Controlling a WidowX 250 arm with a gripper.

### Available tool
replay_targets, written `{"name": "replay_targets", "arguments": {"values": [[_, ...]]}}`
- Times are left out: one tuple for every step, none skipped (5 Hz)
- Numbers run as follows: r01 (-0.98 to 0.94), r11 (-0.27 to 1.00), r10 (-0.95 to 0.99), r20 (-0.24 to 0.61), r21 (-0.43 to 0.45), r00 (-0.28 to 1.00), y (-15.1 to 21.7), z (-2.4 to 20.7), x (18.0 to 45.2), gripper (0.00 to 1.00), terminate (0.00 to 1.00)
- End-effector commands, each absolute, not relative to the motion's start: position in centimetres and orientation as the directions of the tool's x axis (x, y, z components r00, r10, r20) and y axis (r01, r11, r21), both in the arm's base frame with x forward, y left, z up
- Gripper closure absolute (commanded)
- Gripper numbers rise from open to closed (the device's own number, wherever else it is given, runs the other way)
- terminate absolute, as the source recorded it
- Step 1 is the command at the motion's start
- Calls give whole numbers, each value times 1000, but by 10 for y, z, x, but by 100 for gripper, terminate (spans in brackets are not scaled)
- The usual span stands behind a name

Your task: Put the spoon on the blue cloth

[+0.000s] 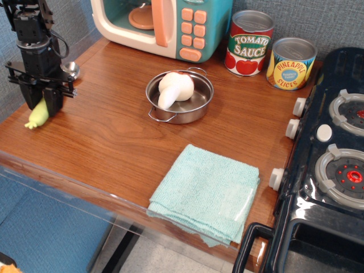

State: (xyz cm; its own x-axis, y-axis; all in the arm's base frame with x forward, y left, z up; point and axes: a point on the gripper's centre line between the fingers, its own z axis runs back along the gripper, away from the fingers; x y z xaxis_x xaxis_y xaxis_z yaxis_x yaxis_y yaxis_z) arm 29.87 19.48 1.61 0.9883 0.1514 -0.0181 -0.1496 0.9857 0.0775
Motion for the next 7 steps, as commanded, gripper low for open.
{"name": "replay_targets", "arguments": {"values": [[-142, 989, 139, 107, 27, 985, 126, 98, 310, 100, 0], [-73, 997, 75, 124, -24, 989, 78, 115, 293, 100, 0], [0, 1000, 3, 127, -29, 992, 30, 114, 278, 100, 0], [59, 998, -55, 122, -24, 991, -19, 100, 263, 100, 0], [96, 995, -93, 109, -17, 990, -69, 81, 257, 100, 0], [106, 994, -105, 81, -15, 991, -101, 59, 254, 100, 0], [95, 995, -95, 50, 6, 994, -105, 36, 258, 100, 0]]}}
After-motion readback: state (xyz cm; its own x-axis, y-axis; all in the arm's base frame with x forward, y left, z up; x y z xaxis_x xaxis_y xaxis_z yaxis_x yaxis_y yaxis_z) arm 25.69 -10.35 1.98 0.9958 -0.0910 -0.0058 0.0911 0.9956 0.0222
